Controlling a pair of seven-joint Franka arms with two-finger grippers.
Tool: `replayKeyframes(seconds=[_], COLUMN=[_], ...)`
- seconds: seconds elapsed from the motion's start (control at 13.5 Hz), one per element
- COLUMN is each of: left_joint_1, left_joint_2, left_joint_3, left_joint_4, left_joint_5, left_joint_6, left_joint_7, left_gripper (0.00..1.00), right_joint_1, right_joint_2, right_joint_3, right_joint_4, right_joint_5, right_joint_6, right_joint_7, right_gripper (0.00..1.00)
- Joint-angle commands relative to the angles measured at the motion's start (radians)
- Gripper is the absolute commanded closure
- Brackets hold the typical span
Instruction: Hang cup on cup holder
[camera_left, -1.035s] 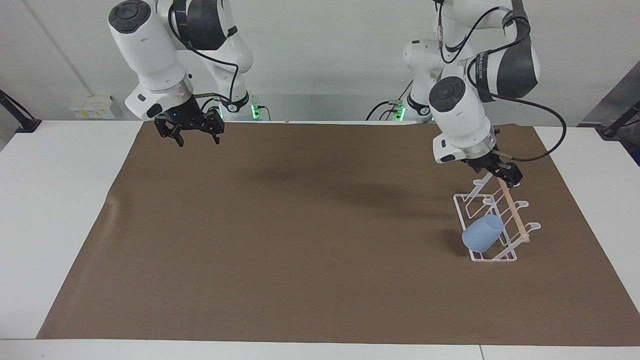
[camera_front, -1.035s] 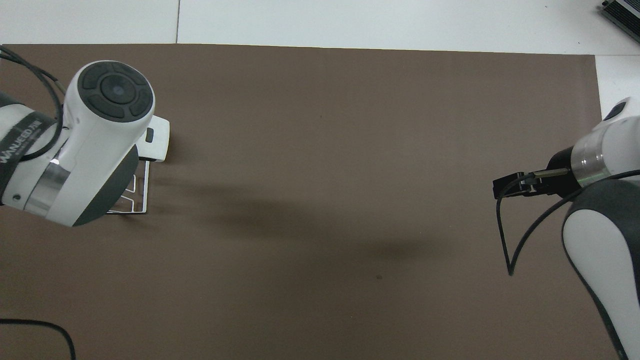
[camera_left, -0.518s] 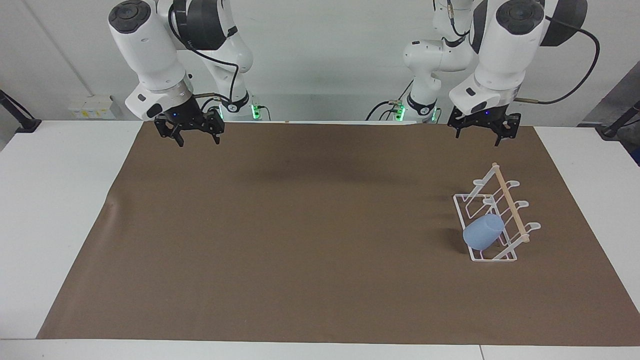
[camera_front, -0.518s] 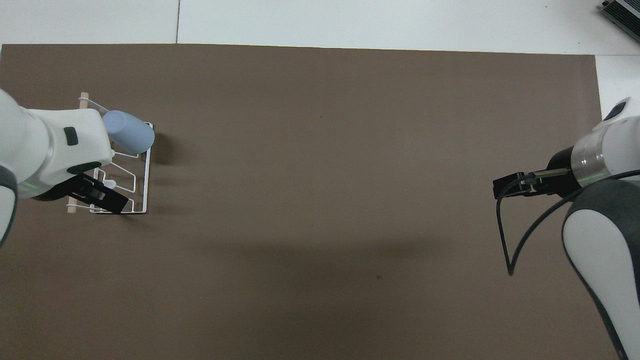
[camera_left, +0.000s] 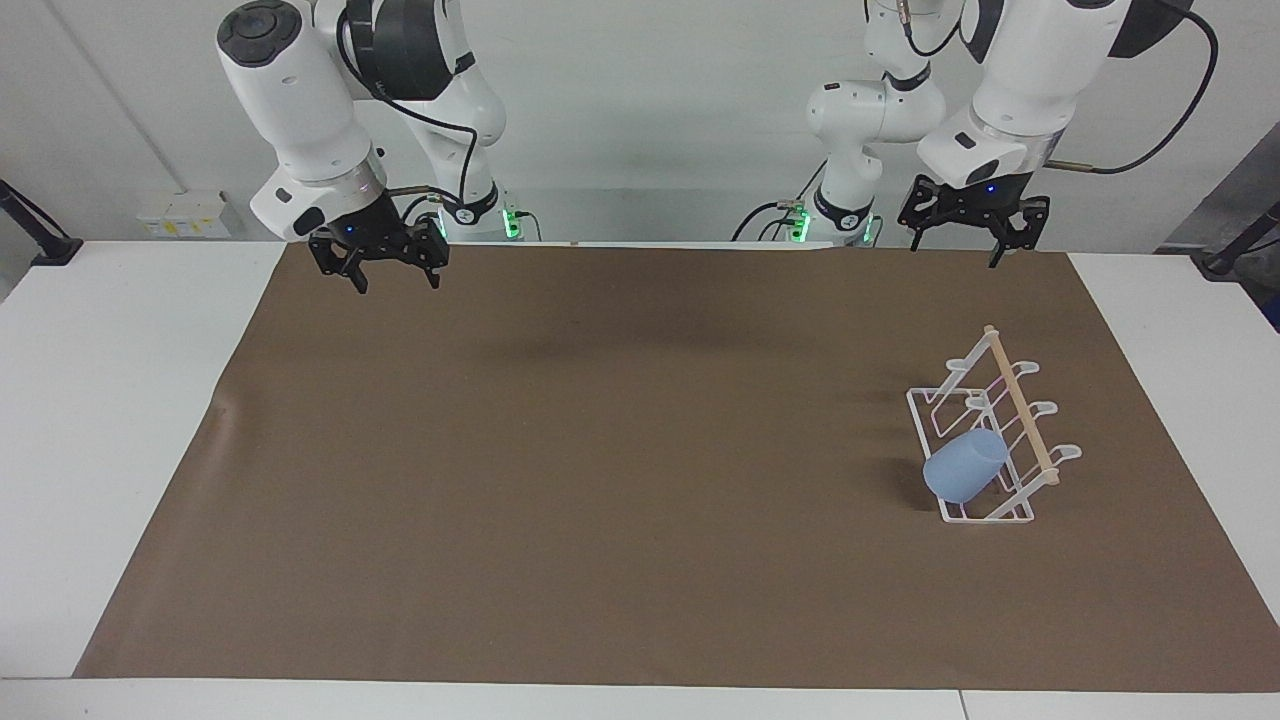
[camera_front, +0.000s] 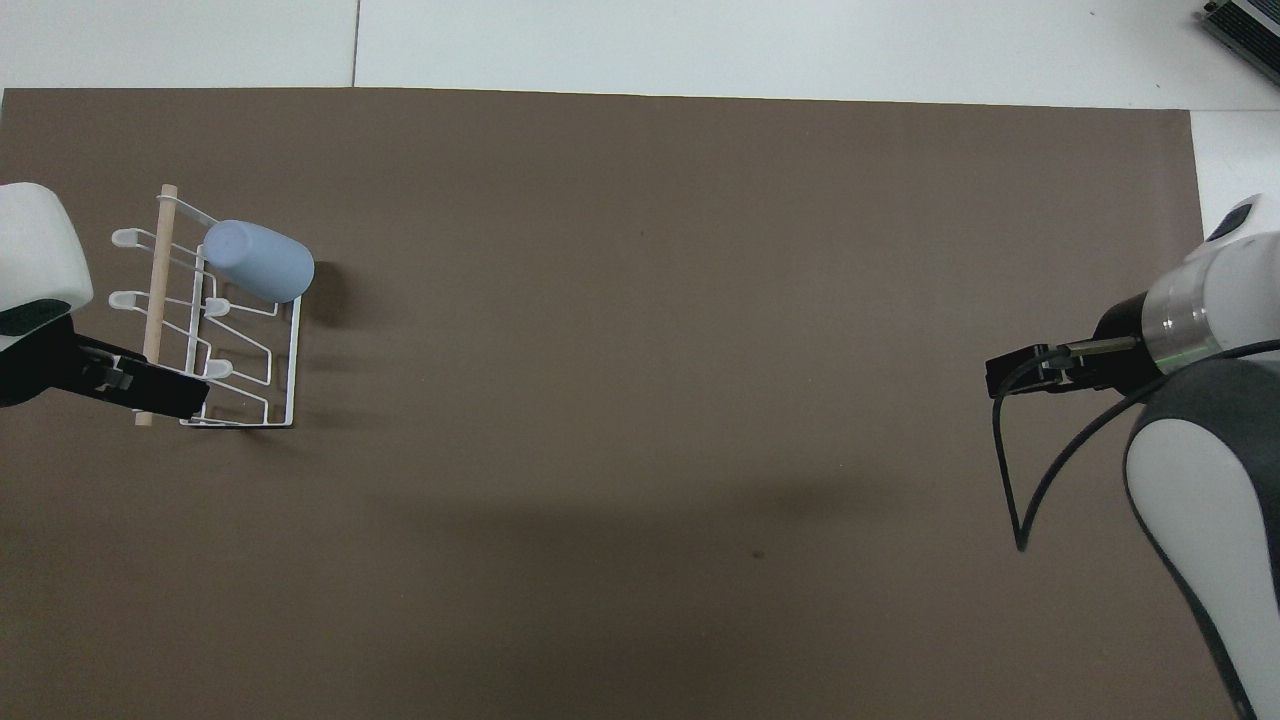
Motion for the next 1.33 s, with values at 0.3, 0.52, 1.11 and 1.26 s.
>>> replayKeyframes(seconds=[0.3, 0.52, 1.11, 1.26], left_joint_1=[0.067, 0.056, -0.096, -0.093], left_joint_2=[0.072, 0.076, 0.096, 0.092], left_joint_3=[-0.041, -0.032, 0.148, 0.148], left_joint_4=[0.128, 0.137, 0.186, 0.183], left_joint_5=[-0.029, -0.023, -0.024, -0.023], left_joint_6=[-0.070, -0.076, -0.107, -0.110], left_joint_7=[-0.048, -0.050, -0.042, -0.044], left_gripper=[0.00, 0.00, 0.00, 0.00], right_joint_1=[-0.016, -0.016, -0.016, -0.016], right_joint_2=[-0.017, -0.017, -0.017, -0.017], right_joint_3=[0.006, 0.006, 0.006, 0.006], right_joint_4=[-0.008, -0.008, -0.008, -0.008], right_joint_5=[0.004, 0.004, 0.004, 0.004], right_joint_6=[0.003, 0.003, 0.003, 0.003], right_joint_7=[-0.022, -0.022, -0.022, -0.022], right_gripper=[0.00, 0.00, 0.00, 0.00])
